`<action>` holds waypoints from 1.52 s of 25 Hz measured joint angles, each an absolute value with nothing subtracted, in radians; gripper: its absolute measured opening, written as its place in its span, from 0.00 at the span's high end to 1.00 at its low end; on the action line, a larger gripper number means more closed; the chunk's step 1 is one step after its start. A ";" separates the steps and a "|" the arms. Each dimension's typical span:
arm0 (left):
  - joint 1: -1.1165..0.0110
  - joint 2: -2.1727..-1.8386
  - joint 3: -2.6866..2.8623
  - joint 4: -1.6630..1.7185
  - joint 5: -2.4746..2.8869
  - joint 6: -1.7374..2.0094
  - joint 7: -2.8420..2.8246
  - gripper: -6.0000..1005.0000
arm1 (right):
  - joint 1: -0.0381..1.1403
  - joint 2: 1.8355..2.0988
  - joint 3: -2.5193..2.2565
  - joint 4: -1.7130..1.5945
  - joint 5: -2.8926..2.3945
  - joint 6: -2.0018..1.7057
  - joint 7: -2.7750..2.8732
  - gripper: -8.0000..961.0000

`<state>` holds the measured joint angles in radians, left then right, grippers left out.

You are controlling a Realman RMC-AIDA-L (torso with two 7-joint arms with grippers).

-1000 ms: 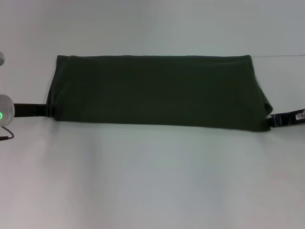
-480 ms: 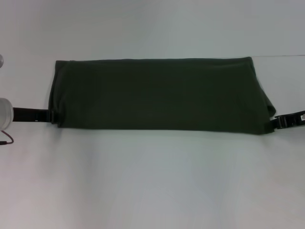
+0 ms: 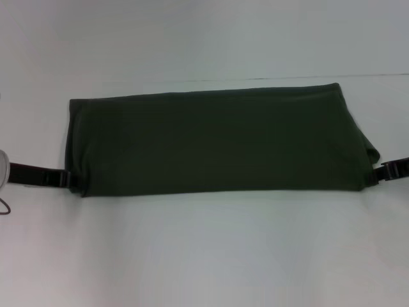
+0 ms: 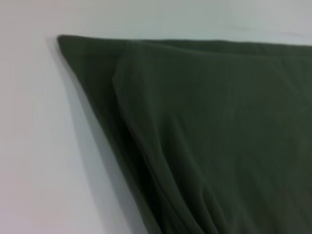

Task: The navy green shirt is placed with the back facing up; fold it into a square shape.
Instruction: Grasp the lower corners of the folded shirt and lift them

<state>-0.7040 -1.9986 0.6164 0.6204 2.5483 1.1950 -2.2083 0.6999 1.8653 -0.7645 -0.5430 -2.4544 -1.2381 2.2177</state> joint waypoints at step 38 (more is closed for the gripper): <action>-0.728 -1.972 0.559 0.678 2.695 1.459 -2.232 0.97 | 0.621 1.884 -0.711 -0.594 -2.449 -1.378 2.203 0.94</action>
<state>-0.7277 -1.9722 0.5592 0.6781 2.6948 1.4588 -2.2320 0.6215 1.8836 -0.7110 -0.5937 -2.4489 -1.3776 2.2030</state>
